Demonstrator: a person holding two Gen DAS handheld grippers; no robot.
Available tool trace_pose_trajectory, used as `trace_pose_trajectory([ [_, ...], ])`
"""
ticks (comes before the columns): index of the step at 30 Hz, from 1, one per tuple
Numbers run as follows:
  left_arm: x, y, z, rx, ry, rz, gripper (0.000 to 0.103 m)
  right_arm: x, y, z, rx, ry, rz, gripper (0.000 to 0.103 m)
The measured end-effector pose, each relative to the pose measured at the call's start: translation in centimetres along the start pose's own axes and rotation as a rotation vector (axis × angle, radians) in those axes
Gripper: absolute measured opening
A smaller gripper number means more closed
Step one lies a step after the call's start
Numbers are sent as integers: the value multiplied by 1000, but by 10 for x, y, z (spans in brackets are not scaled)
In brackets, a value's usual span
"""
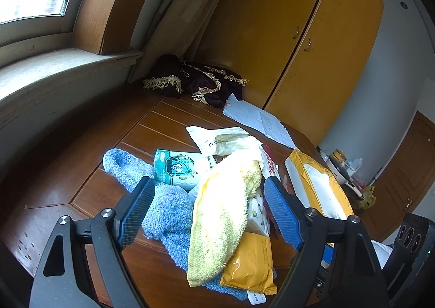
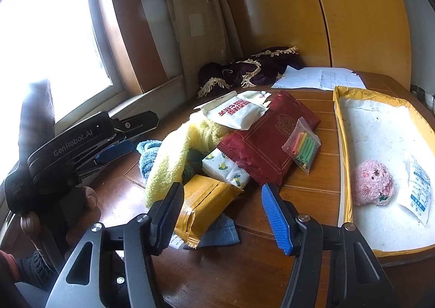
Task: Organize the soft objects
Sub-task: 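Withdraw both open tools from the tray back over the pile, then grasp the gold packet with the right tool while the left tool grasps the white red-lettered packet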
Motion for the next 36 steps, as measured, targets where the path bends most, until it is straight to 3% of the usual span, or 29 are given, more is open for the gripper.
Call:
trace_pose_trajectory([
  [7, 4, 9, 2, 2, -6, 25, 83, -3, 17, -4, 65, 32, 58, 61],
  [12, 10, 14, 4, 18, -22, 18, 83, -17, 38, -33, 78, 184, 137, 61],
  [20, 24, 13, -9, 0, -16, 1, 83, -19, 39, -58, 97, 285, 61, 64],
  [23, 31, 1, -26, -53, 12, -19, 83, -18, 35, -57, 107, 275, 27, 59],
  [28, 31, -34, -70, -174, 163, -78, 83, -19, 30, -54, 132, 270, -4, 47],
  [32, 24, -48, -106, -33, 228, -242, 83, -18, 30, -49, 125, 244, 8, 44],
  [36, 17, -59, -119, 21, 243, -335, 82, -16, 25, -40, 134, 206, 13, 44],
])
Point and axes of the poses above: each gripper's, at about its wrist camera, not at the fingertips, and z roughly against the way its jaws point, y to its left, x to its top, the point moved 8 cm from there along -z, roughly the way its jaws point, and after that the axes turned 15 degrees about -x, right-handed, at the moved point
